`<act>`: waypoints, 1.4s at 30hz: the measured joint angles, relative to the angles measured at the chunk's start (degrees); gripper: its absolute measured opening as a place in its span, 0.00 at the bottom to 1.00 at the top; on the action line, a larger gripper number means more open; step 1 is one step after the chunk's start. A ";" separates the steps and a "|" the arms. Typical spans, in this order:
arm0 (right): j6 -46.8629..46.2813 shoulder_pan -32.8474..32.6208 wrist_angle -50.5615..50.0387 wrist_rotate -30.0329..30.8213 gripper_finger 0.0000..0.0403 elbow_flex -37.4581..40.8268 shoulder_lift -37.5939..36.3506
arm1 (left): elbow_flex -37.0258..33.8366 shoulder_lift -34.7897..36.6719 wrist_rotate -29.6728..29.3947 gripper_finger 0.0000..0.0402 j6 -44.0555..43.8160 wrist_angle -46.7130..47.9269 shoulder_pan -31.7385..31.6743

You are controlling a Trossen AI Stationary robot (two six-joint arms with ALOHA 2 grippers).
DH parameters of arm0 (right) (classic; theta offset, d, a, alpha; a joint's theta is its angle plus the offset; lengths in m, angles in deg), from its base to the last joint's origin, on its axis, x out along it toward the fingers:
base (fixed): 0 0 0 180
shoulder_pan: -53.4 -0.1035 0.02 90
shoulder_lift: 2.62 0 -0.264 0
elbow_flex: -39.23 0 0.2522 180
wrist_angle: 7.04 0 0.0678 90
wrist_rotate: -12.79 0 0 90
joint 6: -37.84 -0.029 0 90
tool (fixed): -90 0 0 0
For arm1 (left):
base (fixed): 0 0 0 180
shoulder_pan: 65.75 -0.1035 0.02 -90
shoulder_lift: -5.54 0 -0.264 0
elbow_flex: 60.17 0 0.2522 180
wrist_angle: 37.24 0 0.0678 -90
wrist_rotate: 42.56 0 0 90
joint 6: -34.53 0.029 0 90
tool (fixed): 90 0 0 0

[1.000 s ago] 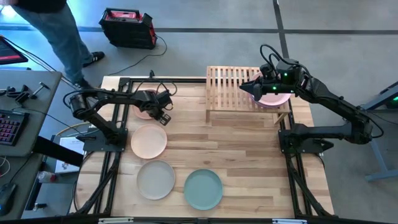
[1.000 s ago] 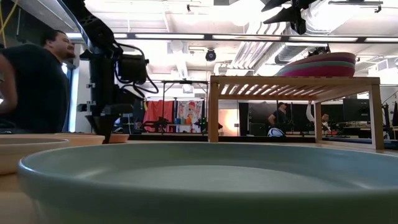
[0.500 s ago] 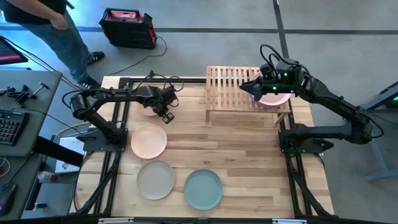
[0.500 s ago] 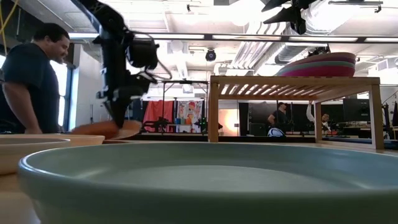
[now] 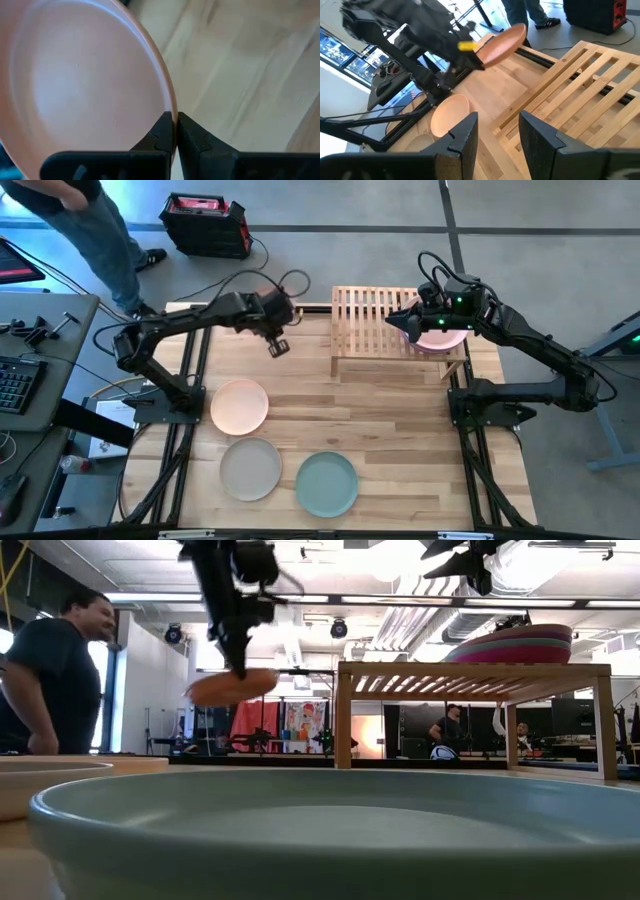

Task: Place and stack plates onto a shelf
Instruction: Put the brown plate on the shelf

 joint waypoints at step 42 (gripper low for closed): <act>-4.31 -7.09 17.50 18.58 0.31 0.02 5.93 | 13.29 -0.31 -1.22 0.00 51.92 -1.47 12.66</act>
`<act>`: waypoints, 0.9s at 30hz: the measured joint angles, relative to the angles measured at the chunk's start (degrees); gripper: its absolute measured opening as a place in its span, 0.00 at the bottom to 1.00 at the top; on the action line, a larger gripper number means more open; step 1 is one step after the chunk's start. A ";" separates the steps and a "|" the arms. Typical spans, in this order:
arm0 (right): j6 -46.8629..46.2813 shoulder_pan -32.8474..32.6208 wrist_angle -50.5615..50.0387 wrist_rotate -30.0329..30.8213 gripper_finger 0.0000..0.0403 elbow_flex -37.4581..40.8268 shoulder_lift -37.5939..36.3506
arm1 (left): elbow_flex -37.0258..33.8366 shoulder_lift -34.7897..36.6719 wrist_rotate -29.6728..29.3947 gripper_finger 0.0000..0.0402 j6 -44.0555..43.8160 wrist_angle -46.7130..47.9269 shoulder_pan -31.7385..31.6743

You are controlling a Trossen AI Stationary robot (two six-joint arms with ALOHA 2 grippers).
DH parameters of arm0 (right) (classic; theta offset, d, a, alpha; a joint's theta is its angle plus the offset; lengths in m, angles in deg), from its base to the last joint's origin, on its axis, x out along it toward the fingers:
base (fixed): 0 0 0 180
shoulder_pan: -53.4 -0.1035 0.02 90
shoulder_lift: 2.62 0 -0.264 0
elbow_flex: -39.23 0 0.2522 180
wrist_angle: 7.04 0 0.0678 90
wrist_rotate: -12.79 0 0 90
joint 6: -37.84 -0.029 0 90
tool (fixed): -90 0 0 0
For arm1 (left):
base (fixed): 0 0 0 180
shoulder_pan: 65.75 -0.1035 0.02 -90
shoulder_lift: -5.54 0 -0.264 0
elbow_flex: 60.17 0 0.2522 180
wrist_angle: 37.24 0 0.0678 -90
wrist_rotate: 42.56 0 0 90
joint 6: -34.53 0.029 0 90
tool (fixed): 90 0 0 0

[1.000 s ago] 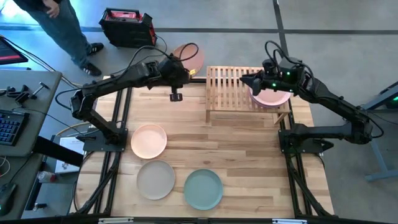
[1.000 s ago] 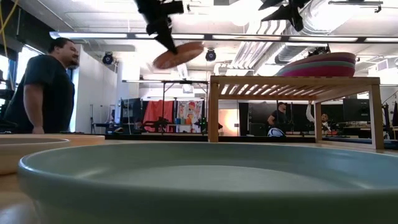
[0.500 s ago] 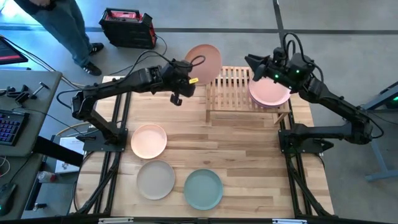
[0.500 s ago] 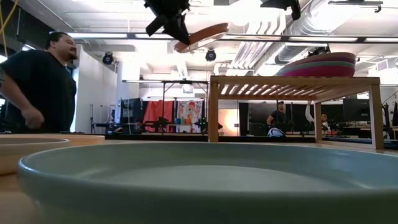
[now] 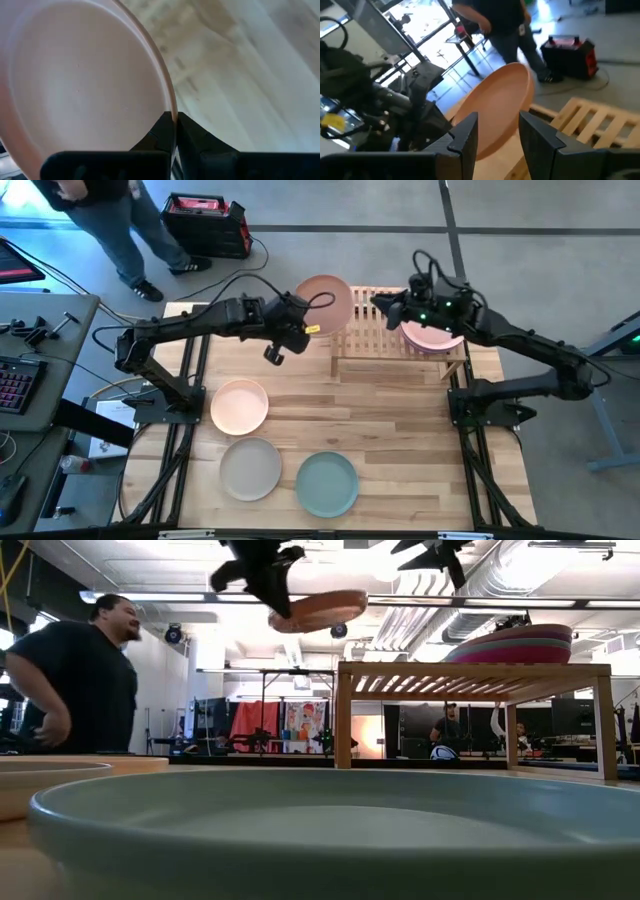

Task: Place and stack plates onto a shelf
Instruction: Put the brown plate on the shelf

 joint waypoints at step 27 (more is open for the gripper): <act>-28.13 -8.45 -6.74 -0.73 0.31 0.00 12.19 | 0.00 0.00 -0.08 0.00 3.51 11.49 9.54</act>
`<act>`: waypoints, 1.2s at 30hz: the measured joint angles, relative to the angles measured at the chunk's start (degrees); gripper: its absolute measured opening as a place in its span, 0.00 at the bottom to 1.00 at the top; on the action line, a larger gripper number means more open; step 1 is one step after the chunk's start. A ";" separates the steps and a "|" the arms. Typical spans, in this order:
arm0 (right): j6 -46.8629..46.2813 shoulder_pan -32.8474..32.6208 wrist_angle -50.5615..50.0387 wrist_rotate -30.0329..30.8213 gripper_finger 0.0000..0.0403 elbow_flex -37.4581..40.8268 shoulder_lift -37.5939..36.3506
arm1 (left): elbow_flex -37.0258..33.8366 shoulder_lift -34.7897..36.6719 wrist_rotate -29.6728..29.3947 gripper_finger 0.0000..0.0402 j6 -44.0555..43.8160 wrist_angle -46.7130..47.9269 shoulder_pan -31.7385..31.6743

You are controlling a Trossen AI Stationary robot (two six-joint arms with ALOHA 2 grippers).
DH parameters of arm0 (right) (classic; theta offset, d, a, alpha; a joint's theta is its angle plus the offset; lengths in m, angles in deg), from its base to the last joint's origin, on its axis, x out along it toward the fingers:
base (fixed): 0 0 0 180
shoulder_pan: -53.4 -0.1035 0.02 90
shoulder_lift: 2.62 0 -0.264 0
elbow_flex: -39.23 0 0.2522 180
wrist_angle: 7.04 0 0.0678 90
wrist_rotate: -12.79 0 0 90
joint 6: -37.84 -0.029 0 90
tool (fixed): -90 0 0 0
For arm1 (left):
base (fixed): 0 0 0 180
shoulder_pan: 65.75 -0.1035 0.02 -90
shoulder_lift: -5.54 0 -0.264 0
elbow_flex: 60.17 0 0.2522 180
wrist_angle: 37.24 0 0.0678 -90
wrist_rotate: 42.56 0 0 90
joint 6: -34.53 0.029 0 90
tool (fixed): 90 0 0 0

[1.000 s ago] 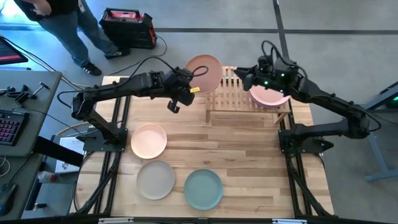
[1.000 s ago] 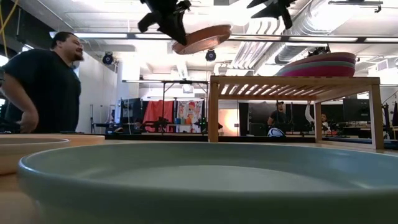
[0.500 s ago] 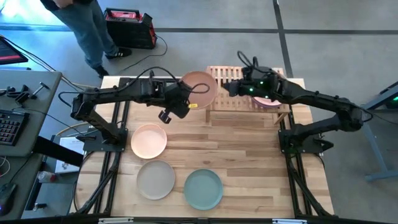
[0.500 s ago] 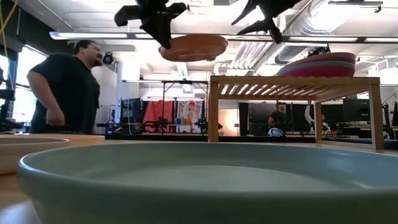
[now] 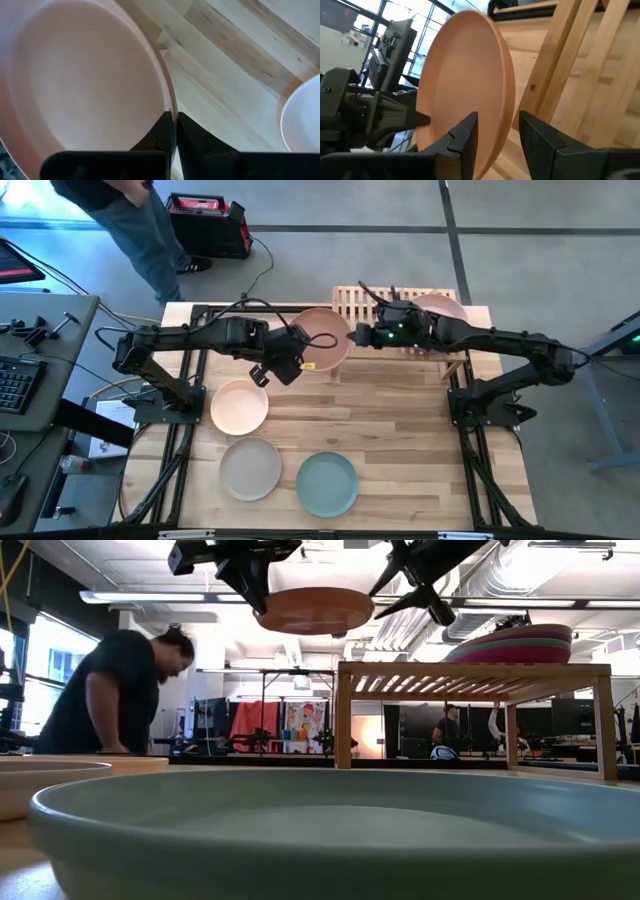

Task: Place and stack plates onto a shelf
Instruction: Put the brown plate on the shelf

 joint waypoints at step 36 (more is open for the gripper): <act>-2.60 -0.09 -3.82 0.80 0.00 -0.02 0.94 | 0.00 0.00 -1.25 0.07 -3.66 -4.14 -0.04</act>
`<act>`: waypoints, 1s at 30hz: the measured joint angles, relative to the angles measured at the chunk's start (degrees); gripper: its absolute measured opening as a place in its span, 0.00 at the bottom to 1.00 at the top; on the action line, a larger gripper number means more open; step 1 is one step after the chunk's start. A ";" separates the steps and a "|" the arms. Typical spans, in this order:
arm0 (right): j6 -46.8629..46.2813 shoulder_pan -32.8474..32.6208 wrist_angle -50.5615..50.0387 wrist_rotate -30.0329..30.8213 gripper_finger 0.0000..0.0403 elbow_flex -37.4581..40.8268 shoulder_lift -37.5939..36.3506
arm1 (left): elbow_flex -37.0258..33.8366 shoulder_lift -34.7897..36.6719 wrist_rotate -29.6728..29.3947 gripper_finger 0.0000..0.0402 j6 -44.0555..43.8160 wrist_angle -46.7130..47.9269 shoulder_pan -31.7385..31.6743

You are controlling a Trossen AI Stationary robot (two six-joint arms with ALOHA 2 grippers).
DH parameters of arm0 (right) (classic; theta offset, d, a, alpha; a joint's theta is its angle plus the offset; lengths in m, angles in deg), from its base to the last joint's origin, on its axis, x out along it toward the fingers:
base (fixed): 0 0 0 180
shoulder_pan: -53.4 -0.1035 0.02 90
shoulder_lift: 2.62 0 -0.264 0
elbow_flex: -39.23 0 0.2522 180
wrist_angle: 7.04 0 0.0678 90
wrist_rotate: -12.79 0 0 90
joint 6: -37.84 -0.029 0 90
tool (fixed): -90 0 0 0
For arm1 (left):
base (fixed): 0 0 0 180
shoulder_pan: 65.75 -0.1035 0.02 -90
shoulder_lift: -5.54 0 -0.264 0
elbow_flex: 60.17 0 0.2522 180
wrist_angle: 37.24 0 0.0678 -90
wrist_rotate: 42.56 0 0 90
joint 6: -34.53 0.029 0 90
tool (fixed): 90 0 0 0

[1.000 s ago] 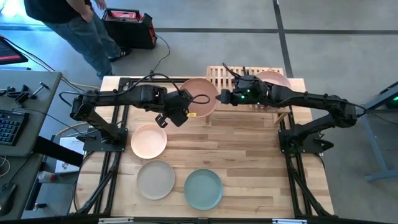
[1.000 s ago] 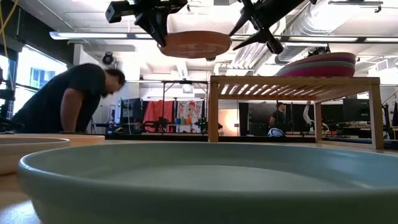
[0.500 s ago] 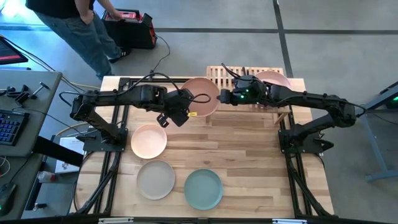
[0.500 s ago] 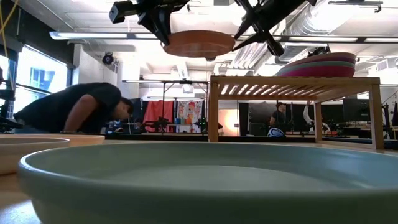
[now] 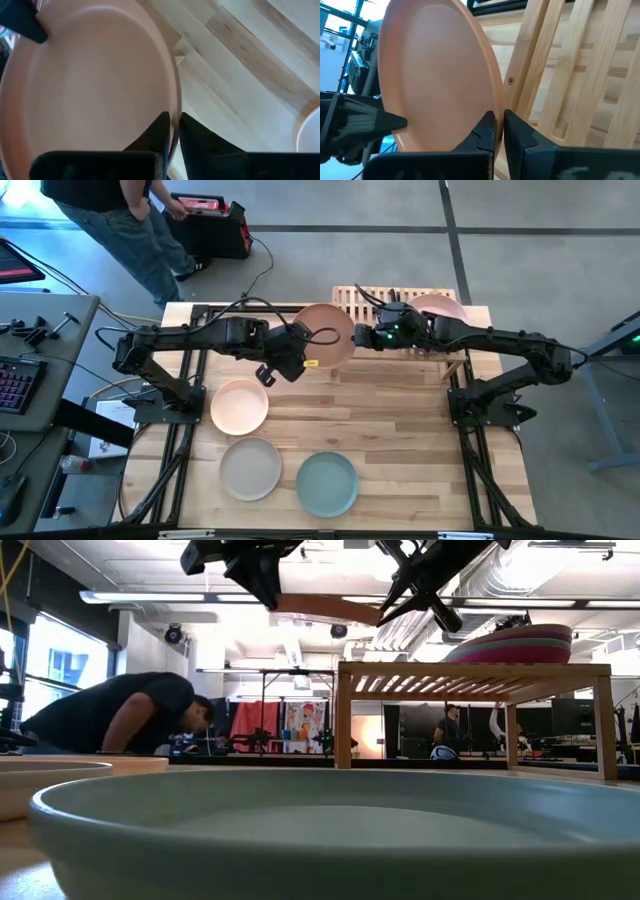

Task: Place and stack plates onto a shelf
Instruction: Put the brown plate on the shelf

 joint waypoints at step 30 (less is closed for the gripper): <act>4.63 10.17 -4.43 0.84 0.00 0.00 -5.16 | 0.04 1.14 -8.32 0.26 -29.53 0.79 -4.06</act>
